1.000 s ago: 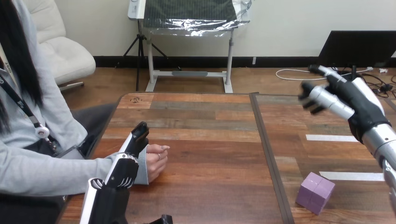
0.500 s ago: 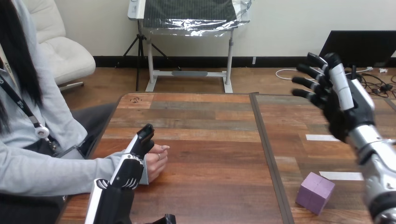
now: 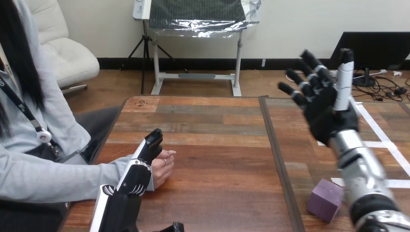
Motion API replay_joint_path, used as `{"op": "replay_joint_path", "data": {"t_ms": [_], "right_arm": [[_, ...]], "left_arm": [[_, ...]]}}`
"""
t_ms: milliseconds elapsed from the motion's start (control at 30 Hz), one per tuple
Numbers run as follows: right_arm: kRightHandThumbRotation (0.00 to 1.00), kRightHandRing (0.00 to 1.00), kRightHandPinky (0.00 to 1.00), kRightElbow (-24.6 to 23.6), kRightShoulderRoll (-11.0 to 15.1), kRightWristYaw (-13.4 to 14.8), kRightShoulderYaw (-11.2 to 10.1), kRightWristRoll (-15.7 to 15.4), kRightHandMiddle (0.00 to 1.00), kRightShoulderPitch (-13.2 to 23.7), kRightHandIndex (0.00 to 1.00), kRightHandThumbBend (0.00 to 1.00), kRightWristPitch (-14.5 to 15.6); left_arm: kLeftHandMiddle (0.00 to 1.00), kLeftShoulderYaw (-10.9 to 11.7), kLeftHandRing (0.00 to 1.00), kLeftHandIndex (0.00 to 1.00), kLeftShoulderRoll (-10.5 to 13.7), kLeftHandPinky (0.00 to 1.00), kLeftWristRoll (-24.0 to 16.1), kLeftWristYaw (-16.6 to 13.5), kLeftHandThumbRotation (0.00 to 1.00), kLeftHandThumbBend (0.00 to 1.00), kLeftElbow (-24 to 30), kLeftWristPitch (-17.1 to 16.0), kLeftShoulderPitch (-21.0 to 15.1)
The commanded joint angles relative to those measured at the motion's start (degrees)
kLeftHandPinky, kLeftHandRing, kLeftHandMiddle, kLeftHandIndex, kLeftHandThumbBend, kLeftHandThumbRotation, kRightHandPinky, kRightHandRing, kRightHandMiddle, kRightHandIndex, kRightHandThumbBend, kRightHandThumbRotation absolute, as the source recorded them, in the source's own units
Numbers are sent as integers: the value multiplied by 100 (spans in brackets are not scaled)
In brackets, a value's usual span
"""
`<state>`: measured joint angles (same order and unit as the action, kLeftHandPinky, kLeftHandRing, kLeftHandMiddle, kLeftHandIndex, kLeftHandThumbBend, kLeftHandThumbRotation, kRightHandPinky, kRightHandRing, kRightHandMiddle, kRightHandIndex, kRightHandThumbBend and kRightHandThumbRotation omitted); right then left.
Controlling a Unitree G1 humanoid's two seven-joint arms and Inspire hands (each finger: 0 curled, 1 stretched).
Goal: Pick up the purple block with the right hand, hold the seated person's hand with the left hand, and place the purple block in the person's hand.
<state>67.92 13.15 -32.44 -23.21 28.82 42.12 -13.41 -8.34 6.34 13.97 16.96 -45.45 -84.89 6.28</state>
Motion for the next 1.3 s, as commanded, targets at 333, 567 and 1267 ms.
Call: {"op": "replay_joint_path", "data": {"t_ms": [333, 567, 1267], "right_arm": [[74, 83, 75, -276, -891, 333, -533, 580, 84, 423, 82, 100, 322], [54, 42, 33, -142, -1125, 491, -907, 1058, 49, 470, 52, 94, 1006], [1, 0, 0, 84, -1367, 430, -973, 855, 5, 257, 9, 38, 672]], "left_arm": [[96, 62, 96, 93, 10, 92, -44, 22, 61, 100, 34, -86, -320], [97, 159, 95, 93, -24, 92, -145, -15, 62, 100, 15, -158, -307], [97, 126, 96, 92, -39, 93, -123, -32, 61, 100, 78, -131, -239]]}}
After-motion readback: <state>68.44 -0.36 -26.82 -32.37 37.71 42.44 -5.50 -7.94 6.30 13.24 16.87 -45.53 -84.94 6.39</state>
